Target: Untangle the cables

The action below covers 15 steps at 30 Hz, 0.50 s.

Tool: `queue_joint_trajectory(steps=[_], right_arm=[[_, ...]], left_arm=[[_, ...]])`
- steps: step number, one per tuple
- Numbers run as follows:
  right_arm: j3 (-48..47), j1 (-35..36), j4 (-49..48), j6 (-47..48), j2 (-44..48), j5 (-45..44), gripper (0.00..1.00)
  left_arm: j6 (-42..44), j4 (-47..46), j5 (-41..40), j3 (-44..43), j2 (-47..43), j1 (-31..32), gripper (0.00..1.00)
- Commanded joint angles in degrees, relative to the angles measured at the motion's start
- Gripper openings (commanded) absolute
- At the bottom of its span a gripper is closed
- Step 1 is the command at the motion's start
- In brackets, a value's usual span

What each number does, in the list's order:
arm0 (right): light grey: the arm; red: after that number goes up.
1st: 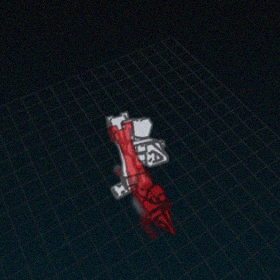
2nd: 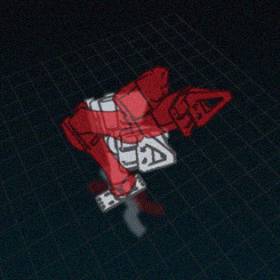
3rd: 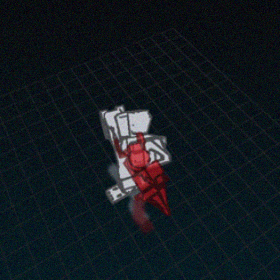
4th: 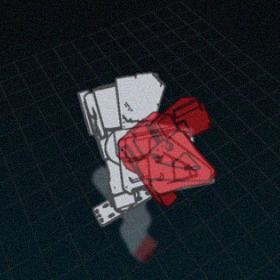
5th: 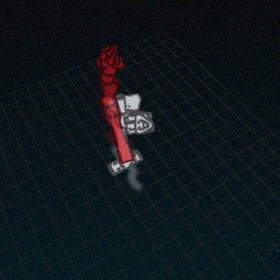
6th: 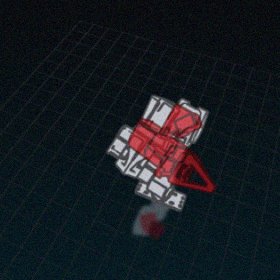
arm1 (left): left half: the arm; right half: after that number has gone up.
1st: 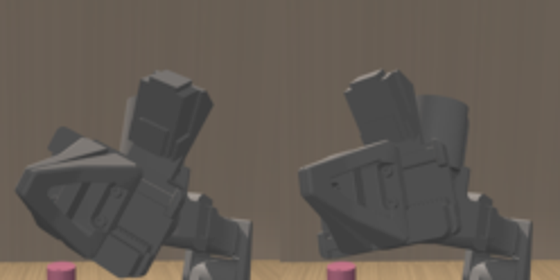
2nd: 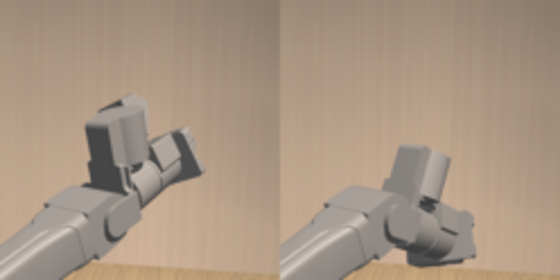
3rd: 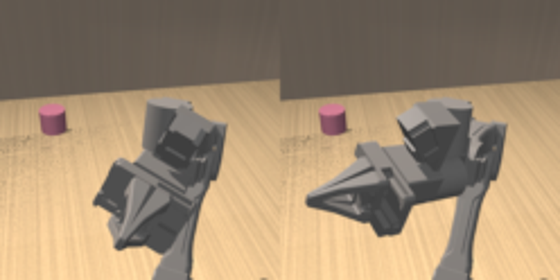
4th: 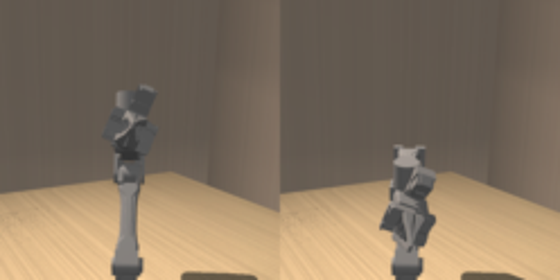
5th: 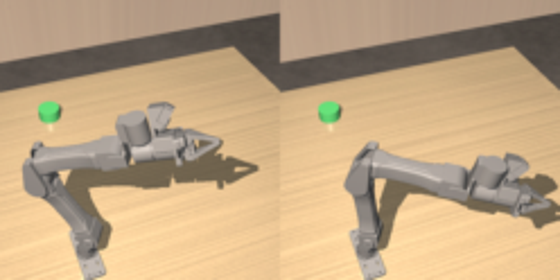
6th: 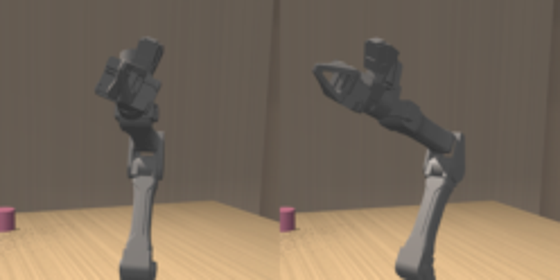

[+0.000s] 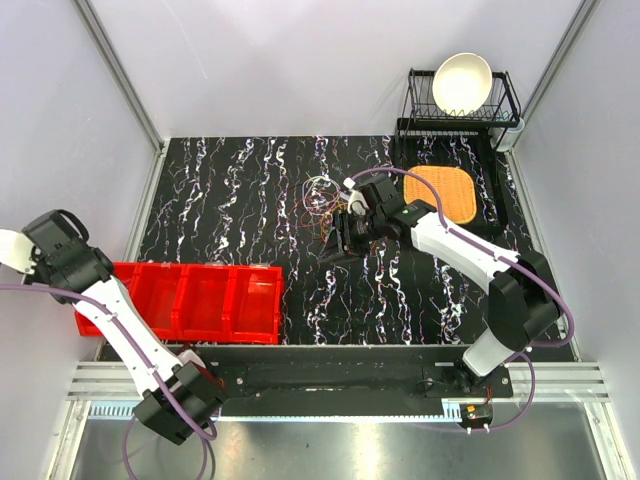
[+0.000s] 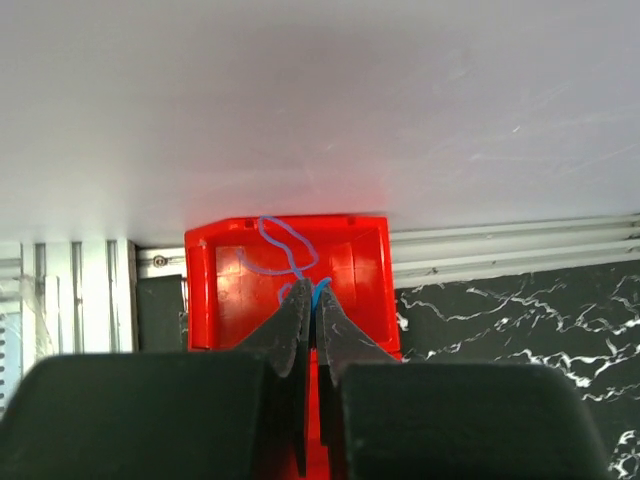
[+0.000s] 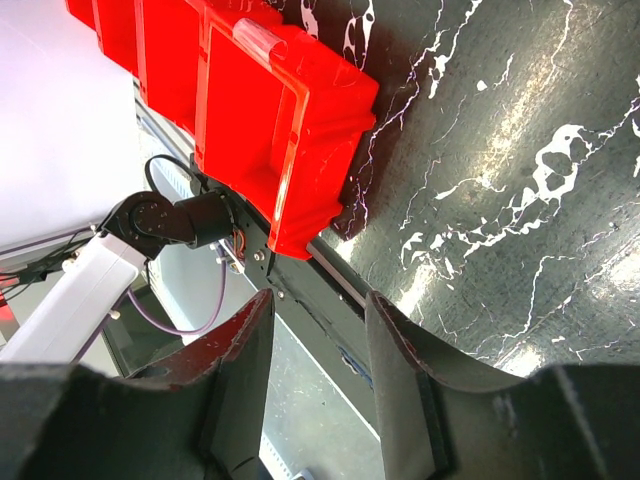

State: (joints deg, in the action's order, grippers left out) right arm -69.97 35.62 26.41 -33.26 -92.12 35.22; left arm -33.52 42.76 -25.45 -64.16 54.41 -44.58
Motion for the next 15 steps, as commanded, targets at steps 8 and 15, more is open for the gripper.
queue_joint_trajectory(steps=[8,15], right_arm=[[-1.57,1.56,-1.10,0.21,-1.05,0.64,0.47],[-1.57,2.44,-1.54,-0.14,-0.96,0.55,0.46]], left_arm=[[-1.81,-11.39,2.77,10.28,4.19,-0.34,0.00],[-1.99,-9.37,5.06,8.61,11.50,-0.69,0.13]])
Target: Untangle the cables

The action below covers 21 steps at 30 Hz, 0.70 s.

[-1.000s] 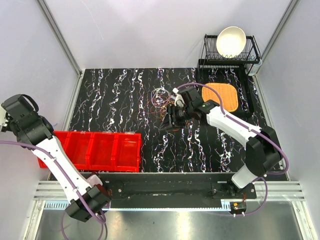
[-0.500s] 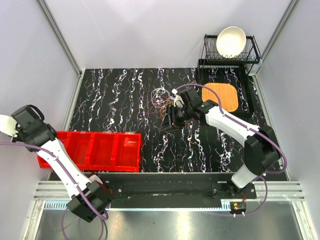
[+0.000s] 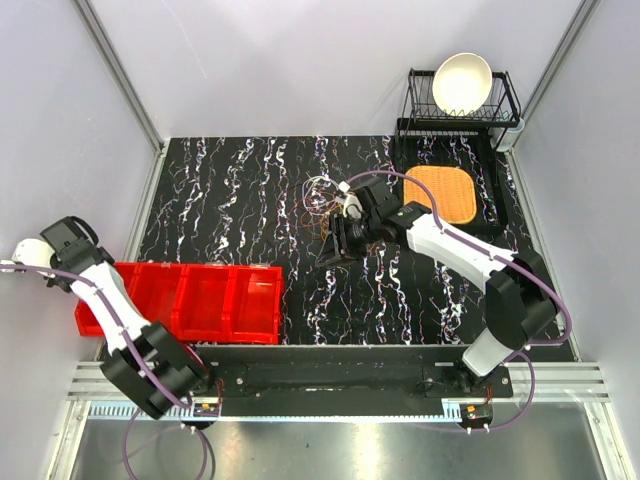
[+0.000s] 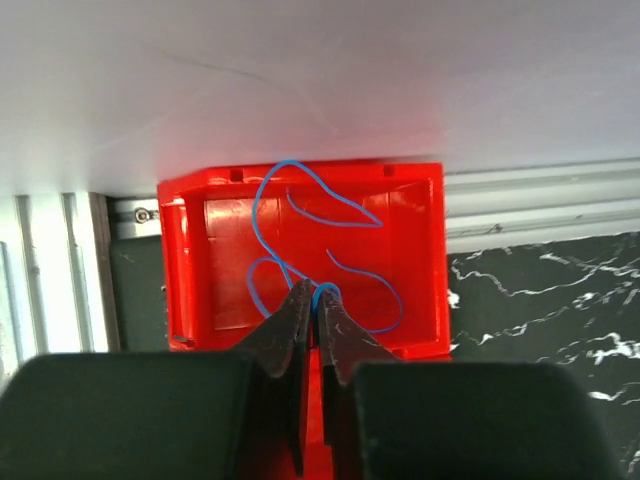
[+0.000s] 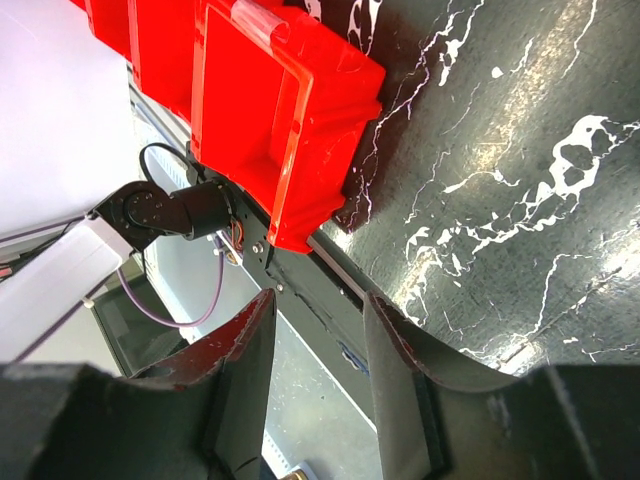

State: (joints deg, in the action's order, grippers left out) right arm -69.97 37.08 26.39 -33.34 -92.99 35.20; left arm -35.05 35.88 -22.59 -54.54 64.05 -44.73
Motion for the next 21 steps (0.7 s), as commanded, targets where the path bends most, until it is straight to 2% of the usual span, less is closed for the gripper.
queue_joint_trajectory(steps=[1,3,5,6,8,15,17,19,20,21], right_arm=[[-1.48,0.98,-1.61,-0.23,0.09,0.48,0.46],[-1.13,1.15,-1.69,-0.32,0.35,0.48,0.46],[-0.60,1.15,-1.69,-0.32,0.79,0.40,0.46],[-0.34,1.24,-1.61,-0.32,0.97,0.13,0.46],[0.01,1.15,-1.78,-0.23,1.41,0.04,0.46],[-0.16,1.24,-1.87,-0.58,1.58,-0.04,0.46],[-0.16,1.33,-1.78,-0.58,1.85,0.04,0.46],[0.19,1.33,-1.87,-0.41,2.46,-0.04,0.46],[0.28,1.33,-1.78,-0.32,2.64,-0.31,0.46],[0.45,1.33,-1.78,-0.32,2.73,-0.31,0.46]], left_arm=[[-0.63,-2.65,2.29,-0.92,2.13,-0.53,0.22],[-0.72,-3.09,2.29,-0.57,1.78,-0.71,0.59],[-0.64,-3.88,1.85,-0.56,1.08,-0.80,0.81],[-0.46,-3.97,1.76,-0.74,0.90,-0.80,0.89],[-0.37,-3.71,2.02,-1.35,0.64,-0.71,0.97],[-2.74,-0.29,0.98,-3.90,-4.54,-0.71,0.99],[-3.79,0.94,-5.95,-4.25,-6.48,-0.71,0.99],[-6.43,1.83,-9.22,-3.29,-8.67,-1.41,0.99],[-7.13,1.74,-6.70,-2.68,-9.46,-2.20,0.99],[-7.31,-0.70,-1.63,-0.32,-10.08,-5.68,0.98]])
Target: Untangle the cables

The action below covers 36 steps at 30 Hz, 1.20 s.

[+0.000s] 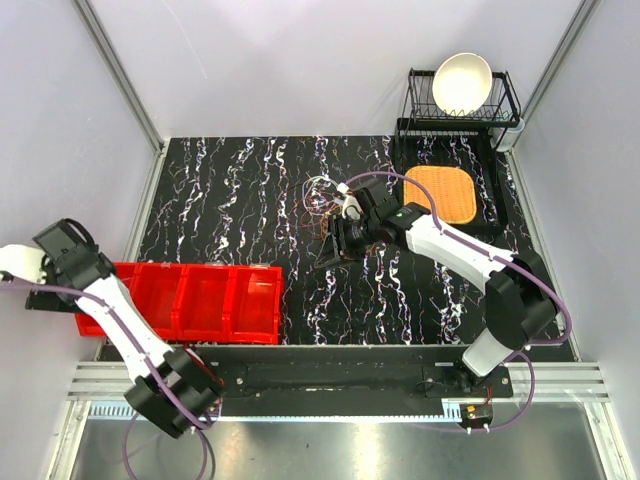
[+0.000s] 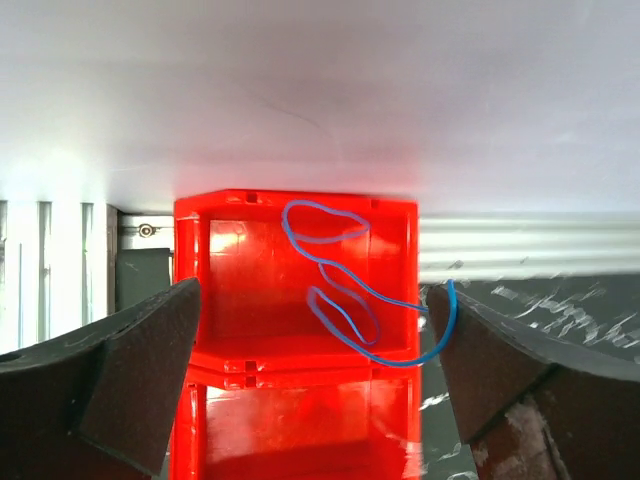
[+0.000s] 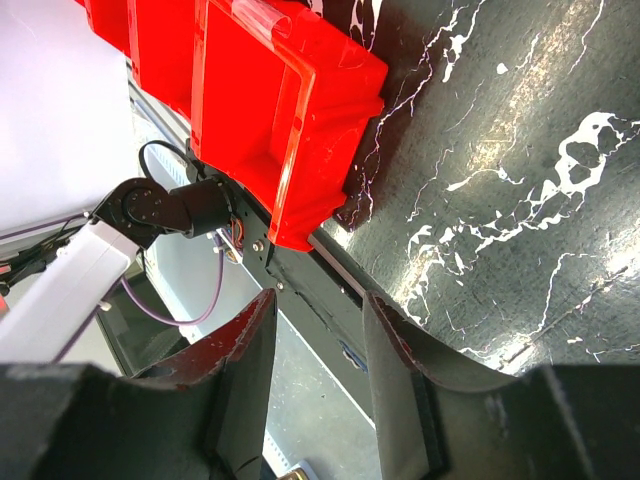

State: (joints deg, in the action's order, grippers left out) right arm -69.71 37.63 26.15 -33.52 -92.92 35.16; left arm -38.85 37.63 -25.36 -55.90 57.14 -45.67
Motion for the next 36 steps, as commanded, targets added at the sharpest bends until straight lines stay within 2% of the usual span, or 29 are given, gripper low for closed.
queue_joint_trajectory(steps=[1,2,4,5,6,7,8,9,10,12,16,20,26,29,36], right_arm=[[0.37,0.69,-1.54,-0.23,2.57,-0.18,0.46],[0.37,0.69,-1.63,-0.23,2.57,0.08,0.46],[0.54,0.78,-1.46,-0.23,2.92,0.44,0.46],[0.72,0.78,-1.54,-0.41,3.27,0.44,0.46],[0.89,0.69,-1.54,-0.41,3.97,0.35,0.46],[1.16,0.78,-1.46,-0.32,4.33,0.26,0.46],[1.33,0.78,-1.45,-0.23,4.51,0.18,0.46],[1.42,0.69,-1.54,-0.06,4.59,0.18,0.46],[1.33,0.78,-1.46,-0.06,4.33,0.26,0.46],[1.07,0.78,-1.54,0.03,3.37,0.53,0.46],[0.37,0.78,-1.63,-0.14,2.49,0.79,0.46],[-0.42,1.13,-1.81,-0.23,1.34,0.97,0.46],[-1.30,1.48,-1.72,-0.32,0.81,0.79,0.46],[-1.30,1.66,-1.72,-0.32,0.55,0.79,0.46],[-1.48,2.10,-1.81,-0.41,0.55,0.27,0.45]], left_arm=[[-3.77,-3.95,15.20,2.53,-3.70,-7.13,0.93],[-4.82,-4.75,20.22,3.85,-3.36,-9.33,0.86],[-8.16,-1.78,22.82,5.71,-1.18,-12.86,0.61],[-9.74,-0.11,21.08,6.15,-0.29,-13.13,0.63],[-12.71,0.42,20.36,8.42,0.68,-14.35,0.71],[-13.61,-1.05,24.18,10.27,1.91,-15.66,0.90],[-13.97,-3.94,29.70,12.63,2.35,-19.85,0.93],[-15.45,-12.06,35.68,18.05,3.05,-21.64,0.95],[-16.77,-15.62,44.35,20.19,3.50,-22.70,0.97],[-16.62,-18.72,47.15,21.18,5.86,-23.24,0.98],[-13.98,-18.38,46.72,18.03,6.58,-23.24,0.99],[-13.36,-18.55,47.43,15.12,2.89,-20.88,0.99],[-10.11,-12.95,39.88,11.43,-4.58,-16.74,0.99],[-7.39,-9.16,32.94,9.41,-7.92,-14.28,0.99],[-3.69,-4.14,21.95,12.74,-16.96,-9.00,0.98]])
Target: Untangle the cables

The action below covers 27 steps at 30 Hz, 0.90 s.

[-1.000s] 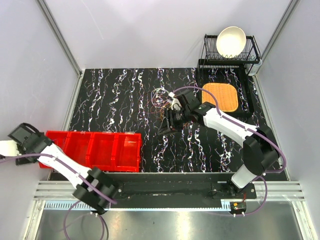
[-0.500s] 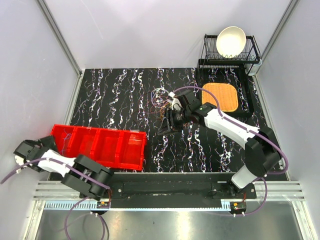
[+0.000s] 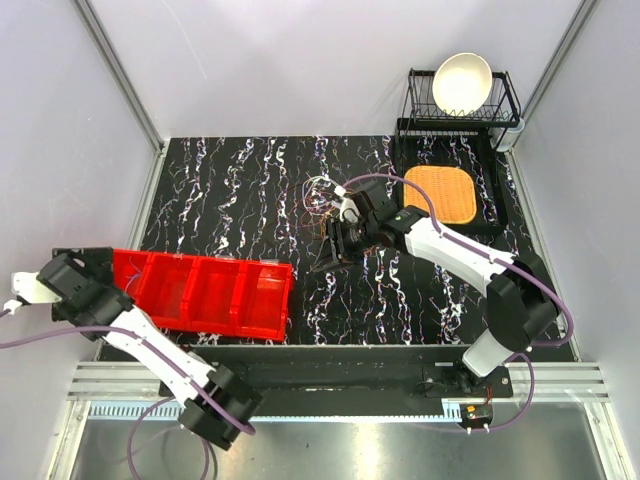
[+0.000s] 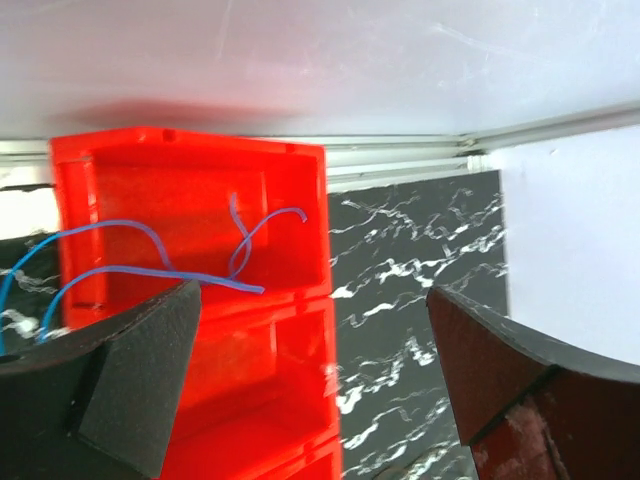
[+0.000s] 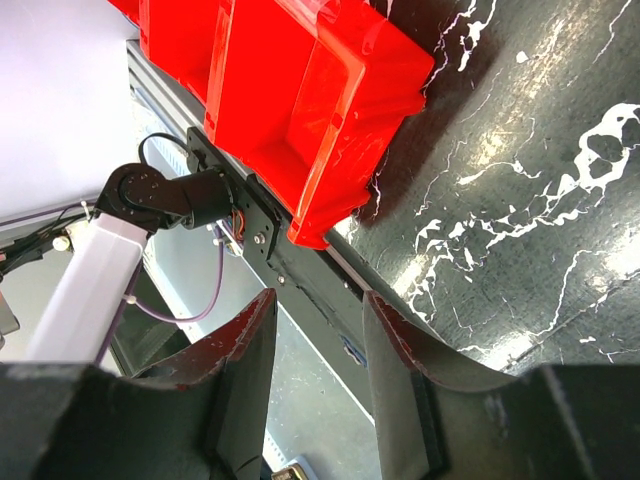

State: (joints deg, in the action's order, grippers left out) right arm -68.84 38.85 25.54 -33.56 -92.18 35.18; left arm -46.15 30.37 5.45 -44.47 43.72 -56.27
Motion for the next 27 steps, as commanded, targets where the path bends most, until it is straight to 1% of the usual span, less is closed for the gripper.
queue_joint_trajectory(steps=[1,3,4,6,7,8,9,10,11,12,13,14,15,16,19,20,21,23,27], right_arm=[[-2.35,0.96,-1.11,0.07,-0.19,-0.02,0.46],[-2.18,0.88,-0.67,0.60,0.95,-1.33,0.46],[-2.18,0.88,-0.41,1.30,1.39,-3.69,0.46],[-2.87,0.79,0.82,1.83,1.74,-7.73,0.46],[-3.23,0.79,1.26,1.92,1.66,-9.06,0.46],[-3.58,0.79,2.22,1.83,1.31,-10.47,0.46],[-4.63,0.79,3.19,1.75,1.13,-15.70,0.46],[-5.16,0.70,4.42,1.31,1.04,-19.50,0.47],[-5.69,0.44,6.35,1.04,1.04,-23.19,0.48],[-5.69,-0.35,6.71,0.52,0.87,-28.88,0.48],[-5.61,-0.88,6.80,0.34,0.78,-30.59,0.48],[-5.60,-1.67,6.80,-0.18,0.17,-31.57,0.48],[-5.78,-2.46,6.89,-1.41,-0.27,-31.66,0.48],[-6.04,-4.20,6.80,-1.85,-1.50,-30.36,0.48],[-6.40,-5.62,6.72,-4.40,-3.96,-28.33,0.45],[-6.22,-5.54,6.02,-5.19,-4.49,-27.98,0.44],[-5.79,-5.54,4.88,-6.42,-5.28,-25.54,0.44],[-5.34,-5.72,1.98,-7.65,-7.65,-23.32,0.41],[-5.25,-6.07,-2.06,-10.11,-11.35,-19.55,0.38]], left_arm=[[4.13,3.03,-8.62,2.01,-4.17,1.78,0.98],[5.54,2.59,-5.83,3.42,-5.75,2.56,0.90],[5.98,2.59,-5.81,3.60,-6.19,5.35,0.88],[7.04,2.68,-7.20,3.34,-7.69,10.10,0.88],[7.47,2.59,-8.26,2.99,-7.78,15.61,0.89],[8.52,2.33,-8.87,2.03,-7.43,18.36,0.89],[9.14,2.24,-8.88,1.32,-6.99,21.00,0.89],[10.02,2.41,-8.53,-0.51,-6.29,26.16,0.89],[12.12,2.59,-6.79,-1.66,-4.72,29.08,0.89],[13.36,3.11,-5.99,-2.89,-3.83,31.98,0.89],[14.93,4.60,-5.46,-5.25,-2.87,38.45,0.89],[18.78,5.83,-2.93,-6.32,-1.46,41.82,0.89],[20.47,7.23,-2.21,-7.12,-1.10,44.81,0.90],[21.79,9.77,-1.42,-7.38,-1.18,49.28,0.90],[23.82,12.68,2.36,-4.77,-4.95,52.92,0.90],[22.96,13.31,3.24,-3.97,-5.75,53.45,0.90],[22.25,13.75,4.29,-3.44,-6.63,54.07,0.90],[22.16,12.26,8.76,-1.07,-9.09,55.48,0.90],[22.33,9.71,9.93,0.70,-11.38,56.01,0.90]])
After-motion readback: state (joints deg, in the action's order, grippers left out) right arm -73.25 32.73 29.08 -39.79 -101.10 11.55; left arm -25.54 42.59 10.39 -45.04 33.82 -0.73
